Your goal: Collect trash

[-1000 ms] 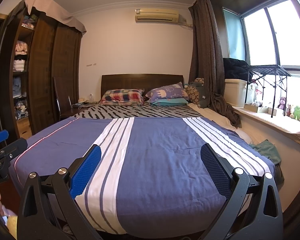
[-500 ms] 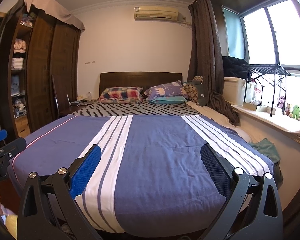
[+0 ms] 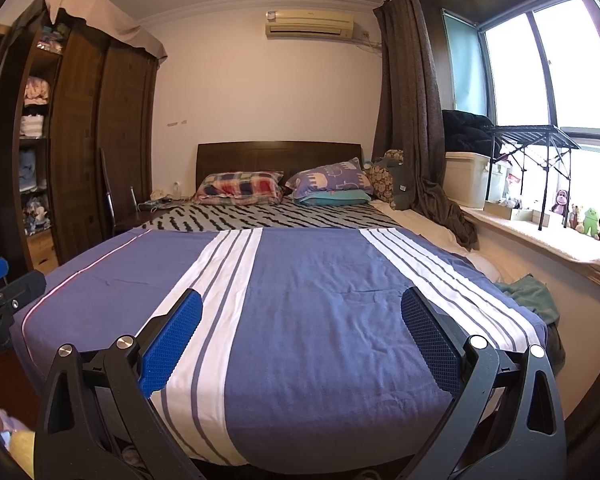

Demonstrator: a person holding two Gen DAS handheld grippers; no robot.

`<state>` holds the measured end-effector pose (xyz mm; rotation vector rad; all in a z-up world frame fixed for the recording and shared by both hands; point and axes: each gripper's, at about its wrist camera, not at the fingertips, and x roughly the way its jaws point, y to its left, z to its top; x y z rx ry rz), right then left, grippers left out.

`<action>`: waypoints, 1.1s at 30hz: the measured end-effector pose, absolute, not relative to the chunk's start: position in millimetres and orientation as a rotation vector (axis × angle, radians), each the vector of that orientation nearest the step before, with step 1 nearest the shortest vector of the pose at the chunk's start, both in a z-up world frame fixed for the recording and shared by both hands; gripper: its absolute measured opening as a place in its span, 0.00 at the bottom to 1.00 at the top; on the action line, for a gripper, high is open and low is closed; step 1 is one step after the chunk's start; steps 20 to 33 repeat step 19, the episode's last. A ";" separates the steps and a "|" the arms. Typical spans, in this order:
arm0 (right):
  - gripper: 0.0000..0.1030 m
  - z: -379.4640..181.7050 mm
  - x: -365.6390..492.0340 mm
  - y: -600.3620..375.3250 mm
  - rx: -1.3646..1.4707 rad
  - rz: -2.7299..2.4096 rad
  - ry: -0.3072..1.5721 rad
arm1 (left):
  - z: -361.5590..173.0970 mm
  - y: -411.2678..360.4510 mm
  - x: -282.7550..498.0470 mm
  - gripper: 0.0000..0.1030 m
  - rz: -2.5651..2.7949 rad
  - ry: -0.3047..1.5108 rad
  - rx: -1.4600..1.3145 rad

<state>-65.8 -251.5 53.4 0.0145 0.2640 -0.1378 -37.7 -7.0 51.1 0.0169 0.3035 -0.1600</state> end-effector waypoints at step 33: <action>0.97 49.7 -51.5 -256.6 0.007 -0.144 0.293 | 48.0 -6.6 -16.1 0.92 -0.182 0.350 0.009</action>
